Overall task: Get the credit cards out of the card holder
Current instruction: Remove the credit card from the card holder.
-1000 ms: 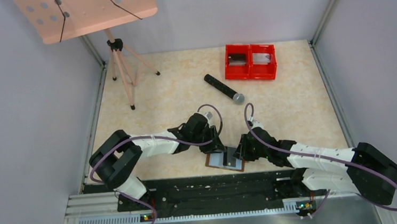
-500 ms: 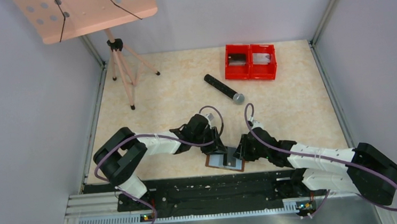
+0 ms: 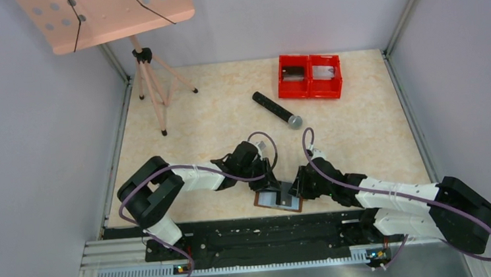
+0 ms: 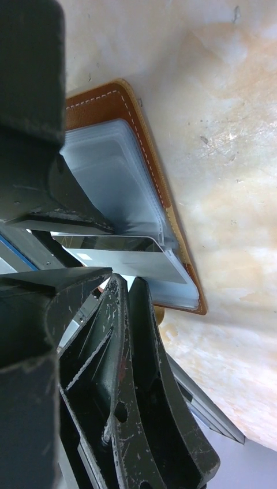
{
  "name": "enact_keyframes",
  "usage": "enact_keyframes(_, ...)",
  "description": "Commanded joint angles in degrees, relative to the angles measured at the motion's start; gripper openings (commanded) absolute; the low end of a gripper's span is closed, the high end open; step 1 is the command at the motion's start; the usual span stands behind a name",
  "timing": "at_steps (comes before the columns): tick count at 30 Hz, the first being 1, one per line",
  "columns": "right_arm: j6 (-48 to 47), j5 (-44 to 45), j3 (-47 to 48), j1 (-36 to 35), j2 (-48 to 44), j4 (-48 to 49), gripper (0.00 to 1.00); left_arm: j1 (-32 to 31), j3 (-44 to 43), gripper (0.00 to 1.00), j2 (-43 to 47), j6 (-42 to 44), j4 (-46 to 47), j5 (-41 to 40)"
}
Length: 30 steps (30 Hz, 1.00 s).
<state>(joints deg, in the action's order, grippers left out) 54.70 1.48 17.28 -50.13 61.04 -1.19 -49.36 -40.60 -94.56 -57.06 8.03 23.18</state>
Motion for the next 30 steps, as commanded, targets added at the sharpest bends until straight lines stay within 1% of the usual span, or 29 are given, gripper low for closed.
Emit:
enact_keyframes(1,-0.3,1.6,-1.5,0.3,0.3,-2.3,0.24,0.1,0.3,0.32,-0.8,-0.5,2.7,1.3)
enact_keyframes(3,-0.2,1.7,-1.5,0.3,0.1,-2.5,0.24,0.1,0.2,0.27,-0.8,-1.1,2.6,2.0)
enact_keyframes(8,-0.1,2.0,-1.5,0.3,-0.2,-2.8,0.25,0.2,0.2,0.08,0.5,-2.1,1.7,2.3)
enact_keyframes(9,0.0,2.1,-1.5,0.3,-0.1,-2.8,0.25,0.3,0.2,0.06,0.9,-2.1,1.2,2.0)
enact_keyframes(10,0.0,2.4,-1.5,0.3,-0.1,-3.0,0.25,0.4,0.2,0.02,1.2,-2.0,0.6,1.8)
enact_keyframes(11,0.0,2.7,-1.5,0.3,0.1,-3.4,0.25,0.6,0.1,0.0,1.6,-1.9,0.0,1.5)
enact_keyframes(17,-0.1,3.1,-1.0,0.3,0.5,-3.7,0.28,2.2,2.7,0.0,4.7,-2.4,-0.6,0.2)
enact_keyframes(21,-2.9,3.0,0.3,0.3,1.6,-1.9,0.3,3.3,4.7,0.0,6.9,-2.5,-0.8,-1.4)
enact_keyframes(26,-7.3,2.7,4.7,2.1,8.5,0.1,0.3,4.6,5.4,0.0,10.0,-1.5,-3.8,-4.7)
enact_keyframes(30,-10.8,1.6,8.7,3.4,13.3,0.8,0.3,5.9,5.8,0.0,14.4,-0.2,-7.5,-9.0)
